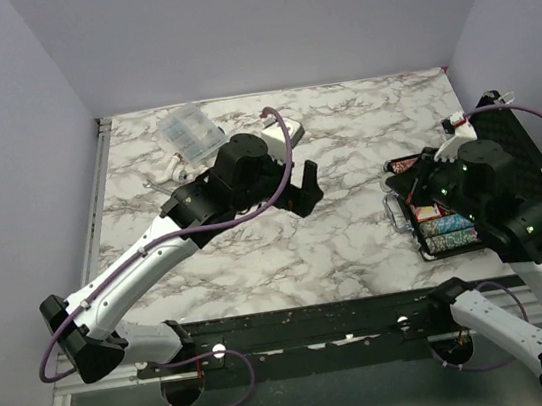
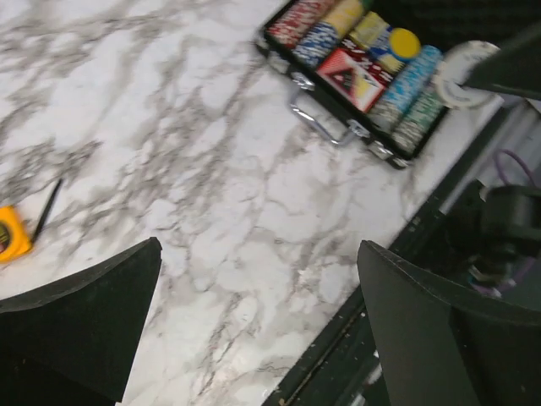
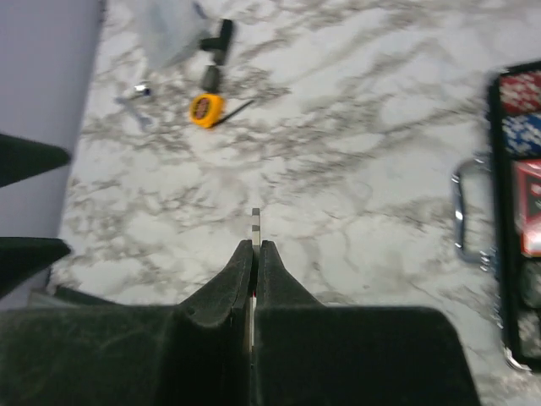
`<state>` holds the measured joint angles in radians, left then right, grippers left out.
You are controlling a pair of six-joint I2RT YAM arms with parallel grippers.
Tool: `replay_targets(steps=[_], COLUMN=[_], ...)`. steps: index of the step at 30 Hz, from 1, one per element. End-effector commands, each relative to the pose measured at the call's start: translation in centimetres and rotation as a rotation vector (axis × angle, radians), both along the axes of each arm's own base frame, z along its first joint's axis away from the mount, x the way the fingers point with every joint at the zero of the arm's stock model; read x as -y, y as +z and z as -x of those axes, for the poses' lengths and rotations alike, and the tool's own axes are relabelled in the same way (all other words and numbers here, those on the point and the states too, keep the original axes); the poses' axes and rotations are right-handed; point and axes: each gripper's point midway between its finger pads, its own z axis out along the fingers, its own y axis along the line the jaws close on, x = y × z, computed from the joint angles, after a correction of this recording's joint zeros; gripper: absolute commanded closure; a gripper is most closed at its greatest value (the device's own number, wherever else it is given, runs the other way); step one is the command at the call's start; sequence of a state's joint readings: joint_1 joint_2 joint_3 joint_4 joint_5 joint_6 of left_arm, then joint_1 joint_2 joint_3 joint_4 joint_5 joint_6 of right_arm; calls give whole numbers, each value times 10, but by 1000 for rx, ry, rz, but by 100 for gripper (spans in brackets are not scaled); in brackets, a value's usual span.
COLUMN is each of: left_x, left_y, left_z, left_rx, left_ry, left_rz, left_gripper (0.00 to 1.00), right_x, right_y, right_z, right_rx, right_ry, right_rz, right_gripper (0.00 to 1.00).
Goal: Pack up texas hold em set
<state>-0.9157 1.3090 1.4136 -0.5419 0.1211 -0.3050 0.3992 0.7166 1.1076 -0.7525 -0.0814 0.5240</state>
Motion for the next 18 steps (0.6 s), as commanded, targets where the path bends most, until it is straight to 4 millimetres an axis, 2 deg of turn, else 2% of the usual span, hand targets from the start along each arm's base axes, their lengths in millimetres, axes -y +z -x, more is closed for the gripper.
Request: replay_targets(steps=[1, 6, 8, 10, 12, 18], left_x=[-61, -75, -76, -74, -72, -66], left_y=[19, 39, 44, 47, 46, 49], left_z=[-39, -35, -31, -28, -26, -16], left_rx=[119, 173, 183, 187, 185, 195], left_ry=[374, 406, 392, 377, 367, 331], left_rz=[-41, 32, 55, 66, 67, 85], left_gripper=[2, 2, 2, 2, 2, 2], right_x=[69, 114, 109, 114, 106, 101], right_y=[-44, -89, -92, -101, -118, -162], right_z=[4, 14, 10, 9, 5, 3], right_rx=[-187, -464, -519, -609, -690, -866], right_ry=[-350, -587, -596, -639, -595, -569], right_rz=[208, 468, 481, 559, 597, 720], right_gripper=[99, 99, 99, 99, 99, 99])
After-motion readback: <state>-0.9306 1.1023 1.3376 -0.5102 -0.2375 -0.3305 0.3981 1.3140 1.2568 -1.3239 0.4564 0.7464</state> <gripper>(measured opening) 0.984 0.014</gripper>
